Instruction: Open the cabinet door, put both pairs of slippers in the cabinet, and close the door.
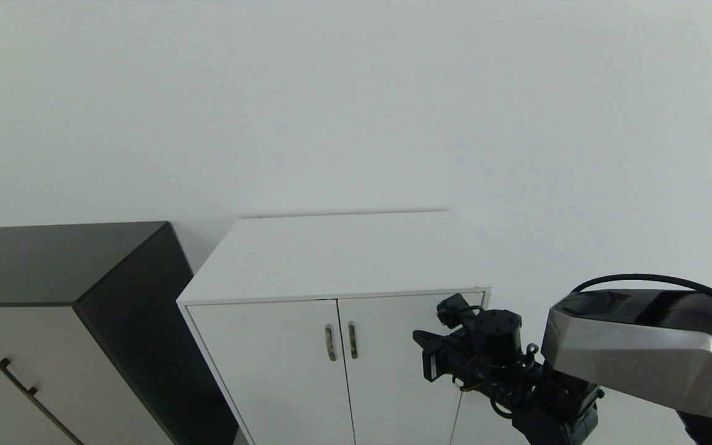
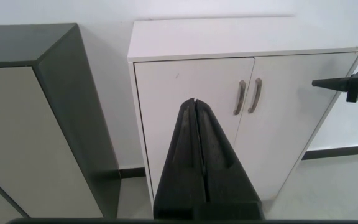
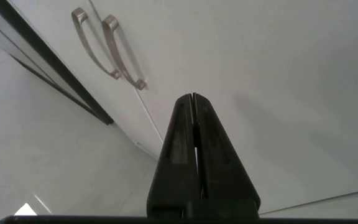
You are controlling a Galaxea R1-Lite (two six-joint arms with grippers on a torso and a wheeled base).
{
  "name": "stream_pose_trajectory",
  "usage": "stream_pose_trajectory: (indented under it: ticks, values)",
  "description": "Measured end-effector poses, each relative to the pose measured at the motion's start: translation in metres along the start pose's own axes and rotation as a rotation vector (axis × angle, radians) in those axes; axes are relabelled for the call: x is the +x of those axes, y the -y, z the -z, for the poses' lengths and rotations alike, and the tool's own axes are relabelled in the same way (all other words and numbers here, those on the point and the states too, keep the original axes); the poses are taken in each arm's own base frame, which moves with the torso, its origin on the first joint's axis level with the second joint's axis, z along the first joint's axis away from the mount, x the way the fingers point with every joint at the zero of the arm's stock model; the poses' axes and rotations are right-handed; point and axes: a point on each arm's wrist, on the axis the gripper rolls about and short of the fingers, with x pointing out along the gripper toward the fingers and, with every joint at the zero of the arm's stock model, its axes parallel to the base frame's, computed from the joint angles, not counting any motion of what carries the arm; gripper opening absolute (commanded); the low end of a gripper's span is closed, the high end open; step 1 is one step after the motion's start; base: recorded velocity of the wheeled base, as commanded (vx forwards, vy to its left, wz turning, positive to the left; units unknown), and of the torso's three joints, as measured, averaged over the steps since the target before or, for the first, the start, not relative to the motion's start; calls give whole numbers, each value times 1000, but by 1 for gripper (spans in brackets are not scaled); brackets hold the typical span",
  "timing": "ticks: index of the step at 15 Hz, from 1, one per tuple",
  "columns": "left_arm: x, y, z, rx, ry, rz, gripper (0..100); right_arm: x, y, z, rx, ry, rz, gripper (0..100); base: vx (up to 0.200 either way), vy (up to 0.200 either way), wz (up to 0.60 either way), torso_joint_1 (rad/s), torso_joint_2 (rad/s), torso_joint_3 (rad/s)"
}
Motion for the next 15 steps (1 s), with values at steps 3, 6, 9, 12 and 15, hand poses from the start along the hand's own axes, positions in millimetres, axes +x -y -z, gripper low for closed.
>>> stream_pose_trajectory:
  ticks: [3,6,9,12,15]
  values:
    - [0,0,0,0,0,0,0,2,2,0,1,6,7,0,0,0,0,0,0,0]
    - [0,0,0,0,0,0,0,4,3,-1,1,6,9,0,0,0,0,0,0,0]
    - [0,0,0,0,0,0,0,6,5,-2,2,8,15,0,0,0,0,0,0,0]
    - [0,0,0,0,0,0,0,9,7,-4,3,10,20,0,0,0,0,0,0,0]
    - [0,0,0,0,0,0,0,11,10,-5,4,13,27,0,0,0,0,0,0,0]
